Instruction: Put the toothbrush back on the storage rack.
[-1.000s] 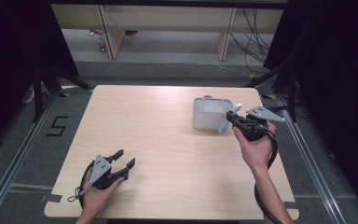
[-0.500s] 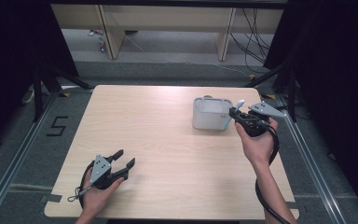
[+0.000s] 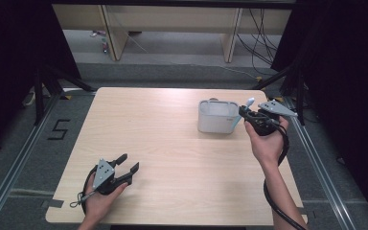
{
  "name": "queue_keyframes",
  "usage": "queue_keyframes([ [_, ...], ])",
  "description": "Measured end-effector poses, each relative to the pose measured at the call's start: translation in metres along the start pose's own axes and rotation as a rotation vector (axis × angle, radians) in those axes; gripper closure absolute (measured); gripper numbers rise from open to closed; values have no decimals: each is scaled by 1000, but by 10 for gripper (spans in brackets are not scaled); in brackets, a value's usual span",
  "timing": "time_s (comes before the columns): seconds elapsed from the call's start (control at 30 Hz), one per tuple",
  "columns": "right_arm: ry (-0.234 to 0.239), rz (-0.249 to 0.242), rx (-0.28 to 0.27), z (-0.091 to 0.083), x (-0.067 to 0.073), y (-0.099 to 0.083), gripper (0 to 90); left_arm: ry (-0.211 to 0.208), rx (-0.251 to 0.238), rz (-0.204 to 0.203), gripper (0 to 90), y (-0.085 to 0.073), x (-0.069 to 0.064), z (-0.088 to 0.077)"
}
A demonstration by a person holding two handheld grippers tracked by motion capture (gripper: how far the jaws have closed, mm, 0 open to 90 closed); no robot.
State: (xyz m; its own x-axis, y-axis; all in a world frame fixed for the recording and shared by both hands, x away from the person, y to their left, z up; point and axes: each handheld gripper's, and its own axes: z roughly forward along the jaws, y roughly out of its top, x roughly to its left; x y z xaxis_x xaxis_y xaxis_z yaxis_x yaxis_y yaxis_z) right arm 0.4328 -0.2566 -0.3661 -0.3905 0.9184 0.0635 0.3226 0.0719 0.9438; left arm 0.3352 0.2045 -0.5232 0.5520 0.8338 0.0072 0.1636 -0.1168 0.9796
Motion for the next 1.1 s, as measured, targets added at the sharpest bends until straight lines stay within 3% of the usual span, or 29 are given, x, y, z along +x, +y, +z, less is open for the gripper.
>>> queue_keyframes([
  [0.77,-35,8,-19,2,-6,17,852,-2,-4,-10,411,0,-1,0],
  [0.87,-39,-10,-29,3,-7,18,852,-2,-5,-9,412,0,-1,0],
  [0.9,-41,11,-24,3,-5,18,852,-1,-5,-11,412,0,-1,0],
  [1.0,-43,16,-22,4,-6,20,852,-2,-6,-11,412,0,-1,0],
  [1.07,-40,-5,-33,5,-8,20,852,-1,-6,-11,411,0,-1,0],
  [1.1,-45,12,-28,5,-8,21,852,-1,-6,-12,411,0,0,0],
])
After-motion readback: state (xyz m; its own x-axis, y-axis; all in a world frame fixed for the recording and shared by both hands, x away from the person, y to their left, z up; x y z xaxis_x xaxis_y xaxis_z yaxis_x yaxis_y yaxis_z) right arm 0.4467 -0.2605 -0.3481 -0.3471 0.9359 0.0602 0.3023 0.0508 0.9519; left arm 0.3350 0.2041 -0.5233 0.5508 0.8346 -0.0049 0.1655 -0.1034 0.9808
